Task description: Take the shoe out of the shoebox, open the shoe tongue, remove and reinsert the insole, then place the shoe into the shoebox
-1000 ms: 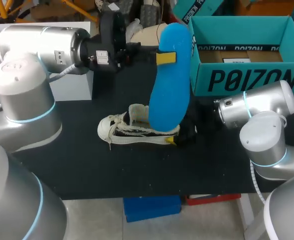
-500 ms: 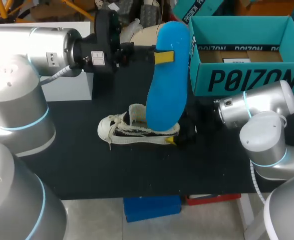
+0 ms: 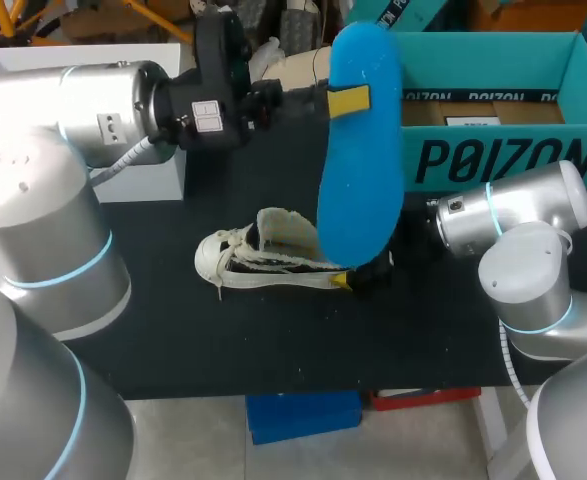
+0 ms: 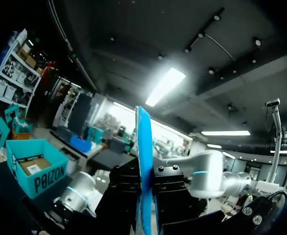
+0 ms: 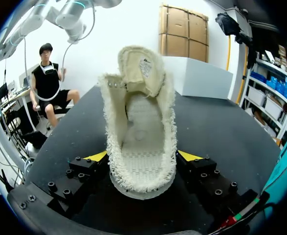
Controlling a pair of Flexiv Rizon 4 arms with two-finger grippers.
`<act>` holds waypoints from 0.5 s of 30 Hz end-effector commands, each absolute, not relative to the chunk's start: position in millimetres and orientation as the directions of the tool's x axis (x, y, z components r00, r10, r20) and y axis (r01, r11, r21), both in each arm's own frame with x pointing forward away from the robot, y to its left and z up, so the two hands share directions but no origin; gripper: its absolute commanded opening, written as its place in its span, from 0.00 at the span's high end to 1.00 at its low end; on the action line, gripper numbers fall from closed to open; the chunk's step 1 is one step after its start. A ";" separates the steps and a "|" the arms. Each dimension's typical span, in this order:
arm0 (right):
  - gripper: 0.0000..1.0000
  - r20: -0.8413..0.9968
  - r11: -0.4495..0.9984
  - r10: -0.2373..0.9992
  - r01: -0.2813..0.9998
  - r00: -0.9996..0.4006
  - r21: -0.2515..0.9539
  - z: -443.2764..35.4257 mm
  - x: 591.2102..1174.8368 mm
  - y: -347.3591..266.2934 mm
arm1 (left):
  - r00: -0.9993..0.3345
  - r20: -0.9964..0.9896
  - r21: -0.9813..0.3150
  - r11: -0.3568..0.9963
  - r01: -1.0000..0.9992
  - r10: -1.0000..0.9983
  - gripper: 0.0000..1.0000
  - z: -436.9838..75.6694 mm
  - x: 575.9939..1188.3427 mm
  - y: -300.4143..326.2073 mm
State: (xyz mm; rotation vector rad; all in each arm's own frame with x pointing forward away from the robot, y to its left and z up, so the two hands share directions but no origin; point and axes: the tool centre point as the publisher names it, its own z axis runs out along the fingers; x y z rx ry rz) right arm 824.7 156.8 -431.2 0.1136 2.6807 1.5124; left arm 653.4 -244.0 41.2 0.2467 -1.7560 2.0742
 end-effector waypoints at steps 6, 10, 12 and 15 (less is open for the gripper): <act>1.00 -0.017 0.517 0.096 0.035 -0.995 0.855 -433.3 825.0 157.3 | -0.915 0.372 -0.914 -0.110 -0.391 0.158 1.00 56.2 640.7 -237.2; 1.00 -0.017 0.517 0.096 0.035 -0.995 0.855 -433.3 825.0 157.3 | -0.915 0.372 -0.914 -0.110 -0.391 0.158 1.00 56.2 640.7 -237.2; 1.00 -0.017 0.517 0.096 0.035 -0.995 0.855 -433.3 825.0 157.3 | -0.915 0.372 -0.914 -0.110 -0.391 0.158 1.00 56.2 640.7 -237.2; 0.78 -0.017 0.517 0.096 0.035 -0.995 0.855 -433.3 825.0 157.3 | -0.915 0.372 -0.914 -0.110 -0.391 0.158 1.00 56.2 640.7 -237.2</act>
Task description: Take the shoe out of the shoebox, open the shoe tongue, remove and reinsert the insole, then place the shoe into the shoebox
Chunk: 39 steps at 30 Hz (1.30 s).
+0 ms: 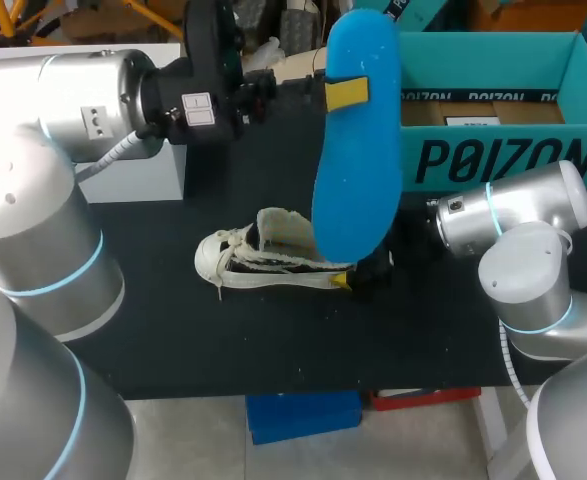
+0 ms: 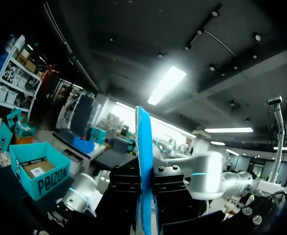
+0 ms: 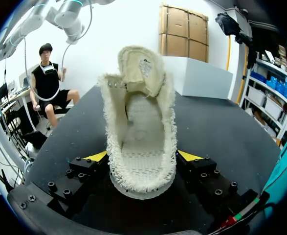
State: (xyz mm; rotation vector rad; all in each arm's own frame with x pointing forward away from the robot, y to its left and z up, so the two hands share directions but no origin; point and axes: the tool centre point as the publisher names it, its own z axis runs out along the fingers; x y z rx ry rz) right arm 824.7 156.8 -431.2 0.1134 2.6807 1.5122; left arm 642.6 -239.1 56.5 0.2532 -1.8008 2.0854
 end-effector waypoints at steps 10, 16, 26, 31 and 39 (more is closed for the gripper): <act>0.00 0.010 0.630 0.073 0.054 -0.997 0.775 -427.4 827.4 155.8 | -0.915 0.372 -0.914 -0.110 -0.391 0.158 1.00 56.2 640.7 -237.2; 0.00 0.078 0.748 0.065 0.100 -0.995 0.656 -426.3 824.3 150.3 | -0.915 0.372 -0.914 -0.110 -0.391 0.158 1.00 56.2 640.7 -237.2; 0.00 0.105 0.870 0.139 0.172 -0.985 0.462 -420.5 822.8 146.7 | -0.915 0.372 -0.914 -0.110 -0.391 0.158 1.00 56.2 640.7 -237.2; 0.00 0.096 0.911 0.147 0.172 -0.985 0.376 -420.1 821.4 147.7 | -0.915 0.372 -0.914 -0.110 -0.391 0.158 1.00 56.2 640.7 -237.2; 0.00 0.083 0.950 0.131 0.149 -0.988 0.273 -416.4 820.8 156.9 | -0.915 0.372 -0.914 -0.110 -0.391 0.158 1.00 56.2 640.7 -237.2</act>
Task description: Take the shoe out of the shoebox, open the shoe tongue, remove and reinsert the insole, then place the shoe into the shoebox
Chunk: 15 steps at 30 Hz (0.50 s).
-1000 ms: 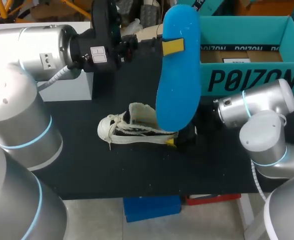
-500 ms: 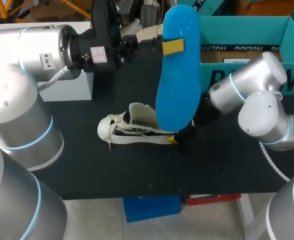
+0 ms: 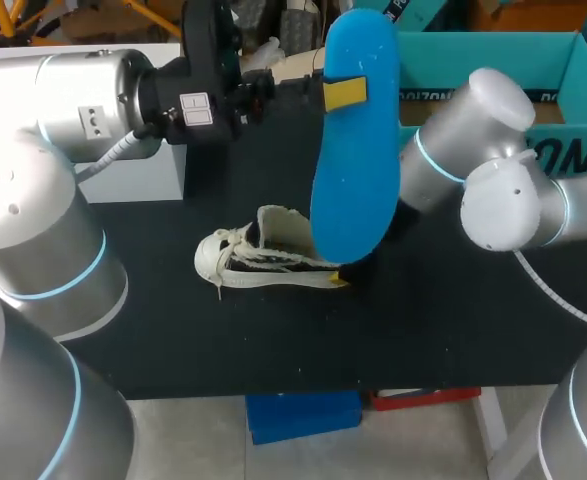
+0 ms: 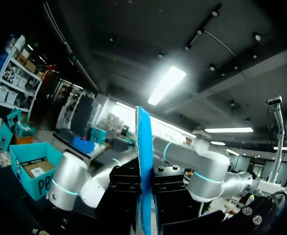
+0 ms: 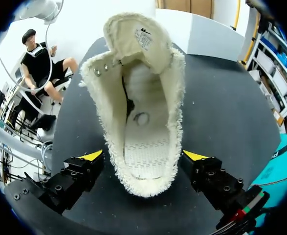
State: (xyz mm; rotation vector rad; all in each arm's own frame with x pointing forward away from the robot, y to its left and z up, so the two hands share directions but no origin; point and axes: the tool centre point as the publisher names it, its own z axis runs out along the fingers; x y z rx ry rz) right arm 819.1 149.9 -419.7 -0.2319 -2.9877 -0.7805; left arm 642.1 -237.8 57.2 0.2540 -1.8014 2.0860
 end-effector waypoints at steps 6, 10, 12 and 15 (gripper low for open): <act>0.00 0.092 0.976 0.104 0.120 -0.990 0.183 -417.2 824.8 161.1 | -0.915 0.372 -0.914 -0.110 -0.391 0.158 1.00 56.2 640.7 -237.2; 0.00 0.096 0.984 0.097 0.110 -0.991 0.141 -418.1 825.5 165.9 | -0.915 0.372 -0.914 -0.110 -0.391 0.158 1.00 56.2 640.7 -237.2; 0.00 0.094 0.987 0.094 0.106 -0.991 0.121 -418.3 825.5 168.6 | -0.915 0.372 -0.914 -0.110 -0.391 0.158 1.00 56.2 640.7 -237.2; 0.00 0.099 0.990 0.091 0.101 -0.991 0.097 -420.0 826.0 171.6 | -0.915 0.372 -0.914 -0.110 -0.391 0.158 1.00 56.2 640.7 -237.2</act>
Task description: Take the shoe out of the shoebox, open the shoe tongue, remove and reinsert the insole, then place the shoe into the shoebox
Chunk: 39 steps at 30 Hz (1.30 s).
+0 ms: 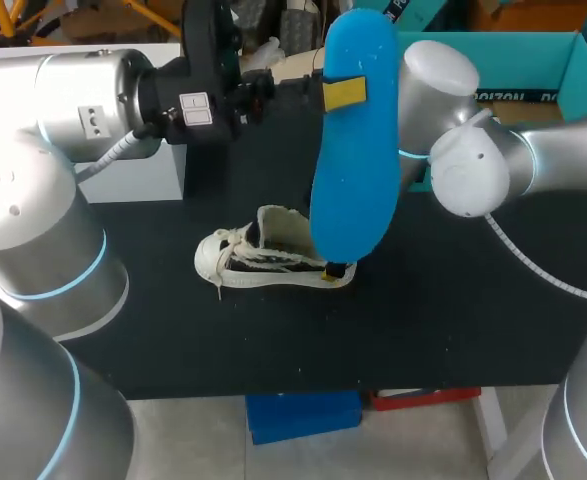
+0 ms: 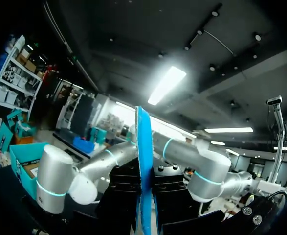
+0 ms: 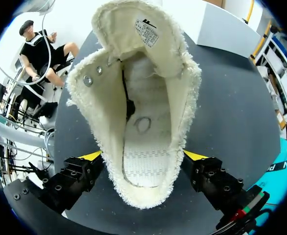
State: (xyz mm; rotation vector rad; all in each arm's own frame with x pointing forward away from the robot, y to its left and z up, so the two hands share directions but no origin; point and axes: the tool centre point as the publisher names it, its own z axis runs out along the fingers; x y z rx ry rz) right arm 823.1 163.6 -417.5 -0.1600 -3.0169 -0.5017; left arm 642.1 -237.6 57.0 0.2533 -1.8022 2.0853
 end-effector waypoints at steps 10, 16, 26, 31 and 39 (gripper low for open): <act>0.00 0.084 0.991 0.098 0.104 -0.992 0.079 -425.1 824.3 177.7 | -0.915 0.372 -0.914 -0.110 -0.391 0.158 1.00 56.2 640.7 -237.2; 0.00 0.073 0.991 0.100 0.106 -0.992 0.084 -425.8 823.2 177.7 | -0.915 0.372 -0.914 -0.110 -0.391 0.158 1.00 56.2 640.7 -237.2; 0.00 0.010 0.966 0.094 0.094 -0.995 0.241 -423.6 816.4 170.1 | -0.915 0.372 -0.914 -0.110 -0.391 0.158 1.00 56.2 640.7 -237.2; 0.00 -0.011 0.943 0.091 0.083 -0.996 0.322 -423.3 814.0 167.2 | -0.915 0.372 -0.914 -0.110 -0.391 0.158 1.00 56.2 640.7 -237.2; 0.00 -0.040 0.875 0.105 0.073 -0.994 0.479 -428.3 815.3 159.7 | -0.915 0.372 -0.914 -0.110 -0.391 0.158 1.00 56.2 640.7 -237.2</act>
